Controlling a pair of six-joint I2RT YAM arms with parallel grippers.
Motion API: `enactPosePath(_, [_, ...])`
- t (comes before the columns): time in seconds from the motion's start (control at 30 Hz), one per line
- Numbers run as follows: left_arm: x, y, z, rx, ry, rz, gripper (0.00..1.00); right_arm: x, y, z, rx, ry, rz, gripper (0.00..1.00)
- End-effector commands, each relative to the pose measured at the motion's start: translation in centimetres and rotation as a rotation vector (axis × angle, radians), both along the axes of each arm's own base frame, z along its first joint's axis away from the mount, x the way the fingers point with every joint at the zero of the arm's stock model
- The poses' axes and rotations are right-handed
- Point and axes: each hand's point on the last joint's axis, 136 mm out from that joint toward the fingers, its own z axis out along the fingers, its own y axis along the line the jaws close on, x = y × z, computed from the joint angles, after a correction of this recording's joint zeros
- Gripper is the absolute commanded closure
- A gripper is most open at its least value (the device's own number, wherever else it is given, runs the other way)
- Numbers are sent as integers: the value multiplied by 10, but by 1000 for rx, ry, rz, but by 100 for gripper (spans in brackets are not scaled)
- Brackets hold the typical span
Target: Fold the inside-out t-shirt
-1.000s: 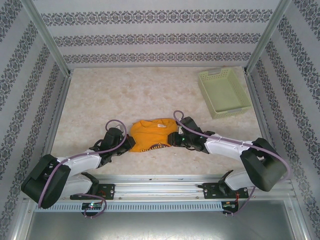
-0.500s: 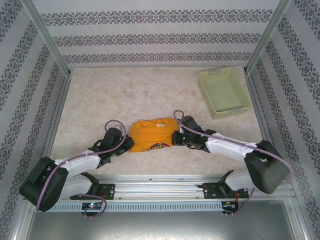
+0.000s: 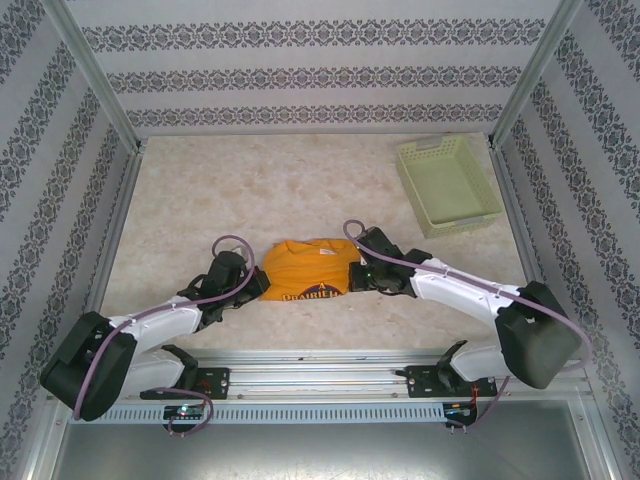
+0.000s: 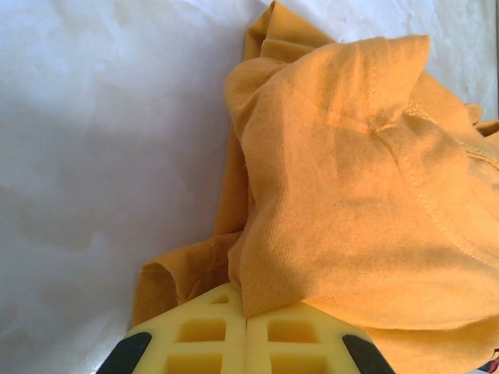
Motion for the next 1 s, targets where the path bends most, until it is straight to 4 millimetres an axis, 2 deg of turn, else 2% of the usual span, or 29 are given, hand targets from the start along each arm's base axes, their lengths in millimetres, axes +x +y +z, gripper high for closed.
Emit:
enactPosePath(0.0, [2, 7, -10, 53, 28, -2, 100, 14, -6, 5, -71, -50, -19, 99])
enactPosePath(0.07, [2, 6, -13, 55, 37, -8, 100, 26, -2, 11, -78, -76, -28, 100])
enactPosePath(0.17, [3, 6, -16, 58, 41, -9, 100, 40, -18, 11, -216, -105, -59, 100])
enactPosePath(0.3, [2, 8, -18, 71, 46, -5, 100, 40, -45, 6, -421, -105, -47, 100])
enactPosePath(0.43, [3, 7, -20, 69, 46, -9, 100, 36, -48, 10, -474, -134, -2, 99])
enactPosePath(0.5, [4, 5, -20, 64, 48, -12, 100, 36, -40, 8, -431, -126, 11, 94])
enactPosePath(0.6, [6, 1, -20, 52, 52, -25, 100, 33, -21, 5, -305, -96, 21, 80])
enactPosePath(0.7, [7, -1, -19, 49, 53, -28, 100, 29, -12, 7, -141, -60, 0, 66])
enactPosePath(0.83, [7, 0, -20, 55, 55, -28, 100, 22, -8, 4, 98, -16, -32, 63])
enactPosePath(0.97, [6, 1, -21, 55, 57, -24, 100, 13, -5, -5, 217, 7, -33, 63])
